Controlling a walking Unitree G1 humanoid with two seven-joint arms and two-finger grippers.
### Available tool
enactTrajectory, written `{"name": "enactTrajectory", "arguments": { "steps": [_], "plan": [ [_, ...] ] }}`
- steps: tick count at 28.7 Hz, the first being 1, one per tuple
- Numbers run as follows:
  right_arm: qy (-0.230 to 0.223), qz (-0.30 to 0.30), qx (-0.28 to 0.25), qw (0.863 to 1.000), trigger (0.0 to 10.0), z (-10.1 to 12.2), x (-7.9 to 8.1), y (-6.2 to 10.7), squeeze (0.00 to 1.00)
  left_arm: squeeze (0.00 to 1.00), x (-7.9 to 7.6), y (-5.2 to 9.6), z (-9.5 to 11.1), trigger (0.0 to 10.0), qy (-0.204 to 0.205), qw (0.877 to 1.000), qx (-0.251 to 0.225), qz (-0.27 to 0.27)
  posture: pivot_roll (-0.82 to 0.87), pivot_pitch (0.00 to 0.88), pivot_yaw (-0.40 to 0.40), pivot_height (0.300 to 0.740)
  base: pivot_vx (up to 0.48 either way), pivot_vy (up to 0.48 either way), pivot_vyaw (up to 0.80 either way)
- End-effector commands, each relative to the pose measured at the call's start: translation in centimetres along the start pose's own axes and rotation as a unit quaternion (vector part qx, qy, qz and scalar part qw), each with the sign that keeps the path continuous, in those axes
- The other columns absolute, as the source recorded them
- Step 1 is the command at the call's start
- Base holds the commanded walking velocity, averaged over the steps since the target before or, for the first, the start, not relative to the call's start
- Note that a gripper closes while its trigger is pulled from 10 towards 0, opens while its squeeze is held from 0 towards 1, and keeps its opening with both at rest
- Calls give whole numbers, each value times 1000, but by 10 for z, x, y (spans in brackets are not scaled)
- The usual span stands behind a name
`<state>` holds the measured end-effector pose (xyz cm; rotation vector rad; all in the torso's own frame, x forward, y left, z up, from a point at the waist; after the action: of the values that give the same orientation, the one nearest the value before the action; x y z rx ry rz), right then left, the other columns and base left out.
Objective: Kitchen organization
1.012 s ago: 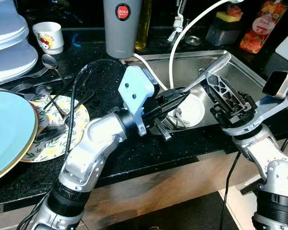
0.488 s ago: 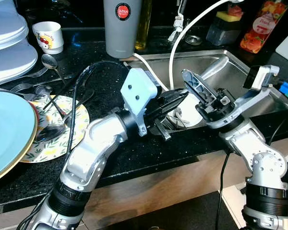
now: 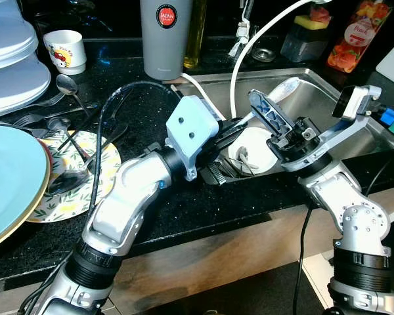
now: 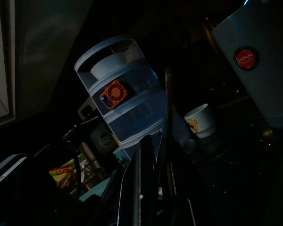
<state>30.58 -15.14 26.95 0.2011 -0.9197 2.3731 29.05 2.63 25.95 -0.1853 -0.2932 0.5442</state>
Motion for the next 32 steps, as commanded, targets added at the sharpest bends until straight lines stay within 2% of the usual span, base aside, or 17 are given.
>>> {"name": "enactTrajectory", "arguments": {
  "steps": [1, 2, 3, 6, 7, 11, 12, 13, 17, 18, 21, 24, 25, 27, 28, 30, 32],
  "plan": [
    [5, -35, -9, 999, 0, 4, -11, 7, 0, 0, 4, 2, 11, 10000, 6, 999, -33, 3, 45, 59, -68, 740, 0, 0, 0],
    [5, -35, -9, 999, 0, 4, -11, 7, 0, 0, 4, 2, 11, 10000, 6, 999, -33, 3, 45, 59, -68, 740, 0, 0, 0],
    [3, -35, -11, 999, 0, 3, -11, 6, 0, 1000, 2, 2, 13, 10000, 26, 999, -41, -6, 45, 57, -70, 740, 0, 0, 0],
    [1, -35, -14, 999, 0, 3, -10, 4, 0, 1000, -1, 2, 14, 10000, 49, 997, -50, -20, 44, 58, -70, 740, 0, 0, 0],
    [-3, -41, -22, 999, 0, 5, -11, 2, 0, 1000, -4, 3, 16, 10000, 75, 995, -63, -29, 45, 56, -71, 740, 0, 0, 0],
    [-5, -63, -44, 997, 0, 10, -18, -2, 0, 1000, -8, 6, 23, 10000, 122, 987, -91, -47, 47, 59, -71, 740, 0, 0, 0],
    [-5, -63, -44, 997, 0, 10, -18, -2, 0, 1000, -8, 6, 23, 10000, 122, 987, -91, -47, 47, 59, -71, 740, 0, 0, 0],
    [-8, -78, -63, 995, 0, 15, -23, -3, 0, 1000, -11, 9, 27, 10000, 144, 982, -103, -65, 48, 60, -71, 740, 0, 0, 0],
    [-6, -100, -83, 991, 0, 22, -31, -4, 0, 1000, -17, 13, 29, 10000, 159, 977, -103, -93, 52, 64, -72, 740, 0, 0, 0],
    [5, -123, -93, 988, 0, 27, -37, -4, 0, 1000, -26, 18, 28, 10000, 162, 974, -91, -127, 51, 64, -72, 740, 0, 0, 0],
    [29, -149, -90, 984, 0, 29, -45, -4, 0, 1000, -30, 20, 28, 10000, 170, 971, -91, -138, 50, 67, -72, 740, 0, 0, 0],
    [117, -211, -52, 969, 0, 31, -62, -7, 0, 1000, -23, 18, 32, 10000, 167, 975, -104, -108, 49, 70, -74, 740, 0, 0, 0],
    [157, -232, -24, 960, 10000, 31, -70, -10, 0, 71, -18, 17, 35, 10000, 159, 977, -111, -89, 48, 72, -77, 740, 0, 0, 0],
    [164, -238, -17, 957, 10000, 31, -72, -11, 0, 71, -17, 17, 37, 10000, 157, 978, -113, -83, 48, 72, -77, 740, 0, 0, 0],
    [185, -244, 0, 952, 10000, 31, -74, -13, 0, 0, -13, 17, 40, 10000, 154, 978, -119, -72, 50, 75, -82, 740, 0, 0, 0],
    [234, -254, 39, 938, 10000, 29, -80, -18, 0, 0, -3, 18, 50, 10000, 141, 980, -136, -36, 52, 80, -86, 740, 0, 0, -672],
    [252, -256, 55, 931, 10000, 28, -83, -21, 0, 0, 4, 19, 56, 10000, 132, 980, -147, -13, 56, 83, -90, 740, 0, 0, -794]
  ]
}}
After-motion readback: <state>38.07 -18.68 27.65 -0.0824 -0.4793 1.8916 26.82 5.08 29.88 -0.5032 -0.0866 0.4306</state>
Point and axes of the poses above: a point about 5 cm out from each wrist's last joint towards the gripper, its own y axis pointing back from the gripper into the wrist, its own z axis along the axis of the wrist's last joint, x = y × z, the point moved 2 cm from there along -y, pointing out of the wrist towards the gripper, and after that the axes turned 10 degrees about y, right-handed, at the moved point
